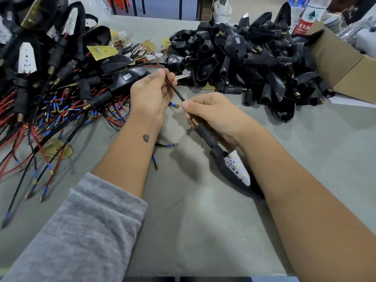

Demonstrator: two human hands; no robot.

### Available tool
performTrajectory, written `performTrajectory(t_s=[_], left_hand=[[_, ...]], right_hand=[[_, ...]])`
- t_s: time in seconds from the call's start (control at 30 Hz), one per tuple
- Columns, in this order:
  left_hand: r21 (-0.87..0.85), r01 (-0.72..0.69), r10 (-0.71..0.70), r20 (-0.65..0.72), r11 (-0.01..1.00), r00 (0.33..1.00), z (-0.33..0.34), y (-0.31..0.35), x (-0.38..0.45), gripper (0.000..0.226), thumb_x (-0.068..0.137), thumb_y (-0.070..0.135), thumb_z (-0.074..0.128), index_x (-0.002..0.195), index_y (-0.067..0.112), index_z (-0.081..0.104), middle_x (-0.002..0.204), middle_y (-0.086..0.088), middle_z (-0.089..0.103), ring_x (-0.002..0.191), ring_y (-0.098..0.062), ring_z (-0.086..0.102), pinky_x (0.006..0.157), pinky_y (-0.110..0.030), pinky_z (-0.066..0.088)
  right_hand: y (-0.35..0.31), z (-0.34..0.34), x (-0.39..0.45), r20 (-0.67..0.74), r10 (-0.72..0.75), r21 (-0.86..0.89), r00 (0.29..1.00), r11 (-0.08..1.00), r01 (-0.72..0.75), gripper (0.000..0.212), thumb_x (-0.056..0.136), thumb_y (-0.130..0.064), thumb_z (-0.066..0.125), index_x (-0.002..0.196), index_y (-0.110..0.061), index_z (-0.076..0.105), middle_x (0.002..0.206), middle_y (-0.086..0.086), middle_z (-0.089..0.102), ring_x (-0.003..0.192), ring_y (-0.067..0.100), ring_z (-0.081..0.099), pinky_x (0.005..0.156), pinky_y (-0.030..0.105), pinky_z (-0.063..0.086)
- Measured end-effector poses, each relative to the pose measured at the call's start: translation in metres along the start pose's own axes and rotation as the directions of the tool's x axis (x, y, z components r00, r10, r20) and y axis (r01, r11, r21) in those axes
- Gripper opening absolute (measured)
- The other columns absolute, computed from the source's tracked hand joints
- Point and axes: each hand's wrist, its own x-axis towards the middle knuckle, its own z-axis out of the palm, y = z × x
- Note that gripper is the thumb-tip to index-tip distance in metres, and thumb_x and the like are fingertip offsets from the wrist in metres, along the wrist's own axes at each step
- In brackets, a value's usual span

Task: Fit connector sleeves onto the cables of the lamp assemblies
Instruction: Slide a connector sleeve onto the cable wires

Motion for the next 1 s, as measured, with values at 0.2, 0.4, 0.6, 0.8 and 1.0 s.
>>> performTrajectory(t_s=[0.2, 0.4, 0.6, 0.8, 1.0], left_hand=[[-0.026, -0.036, 0.035, -0.025, 0.999, 0.999, 0.001, -0.004, 0.0, 0.023, 0.101, 0.009, 0.048, 0.084, 0.007, 0.062, 0.06, 0.002, 0.067, 0.059, -0.008, 0.064, 0.064, -0.02, 0.055], [0.258, -0.065, 0.041, 0.097, 0.964, 0.994, -0.003, -0.003, -0.002, 0.022, 0.103, 0.02, 0.045, 0.095, 0.012, 0.065, 0.075, 0.0, 0.072, 0.073, -0.012, 0.069, 0.072, -0.024, 0.056], [0.592, -0.177, -0.049, 0.345, 0.786, 0.937, 0.007, -0.006, -0.019, 0.02, 0.101, 0.025, 0.048, 0.096, 0.018, 0.066, 0.076, 0.001, 0.072, 0.069, -0.011, 0.066, 0.07, -0.027, 0.052], [0.718, -0.29, -0.179, 0.5, 0.633, 0.847, 0.007, -0.005, -0.028, 0.031, 0.1, 0.033, 0.051, 0.102, 0.008, 0.07, 0.092, -0.016, 0.071, 0.077, -0.016, 0.065, 0.08, -0.027, 0.05], [0.686, -0.33, -0.137, 0.532, 0.648, 0.836, -0.001, 0.0, -0.023, 0.029, 0.085, 0.026, 0.075, 0.111, 0.028, 0.065, 0.093, 0.014, 0.074, 0.086, 0.002, 0.069, 0.076, -0.013, 0.05]], right_hand=[[0.002, -0.002, 0.001, 0.009, 0.009, 0.034, 1.0, 0.999, -0.009, 0.034, 0.097, -0.022, 0.058, 0.065, -0.01, 0.058, 0.072, 0.016, 0.047, 0.067, 0.027, 0.033, 0.06, 0.034, 0.023], [0.005, -0.006, 0.002, -0.17, -0.032, 0.071, 0.985, 0.996, 0.045, 0.036, 0.1, -0.019, 0.053, 0.066, -0.012, 0.057, 0.073, 0.015, 0.047, 0.072, 0.028, 0.038, 0.068, 0.039, 0.03], [0.007, -0.017, 0.007, -0.592, -0.156, -0.042, 0.791, 0.986, 0.163, 0.034, 0.098, -0.023, 0.055, 0.07, -0.004, 0.059, 0.057, 0.003, 0.048, 0.054, 0.016, 0.042, 0.056, 0.031, 0.036], [0.006, -0.026, 0.006, -0.809, -0.248, -0.088, 0.533, 0.947, 0.308, 0.034, 0.098, -0.023, 0.054, 0.078, 0.003, 0.053, 0.065, 0.023, 0.054, 0.057, 0.036, 0.051, 0.059, 0.049, 0.047], [0.008, -0.032, 0.006, -0.902, -0.053, 0.1, 0.427, 0.939, 0.328, 0.027, 0.103, -0.02, 0.046, 0.076, -0.013, 0.047, 0.06, -0.005, 0.06, 0.046, 0.011, 0.058, 0.05, 0.03, 0.053]])
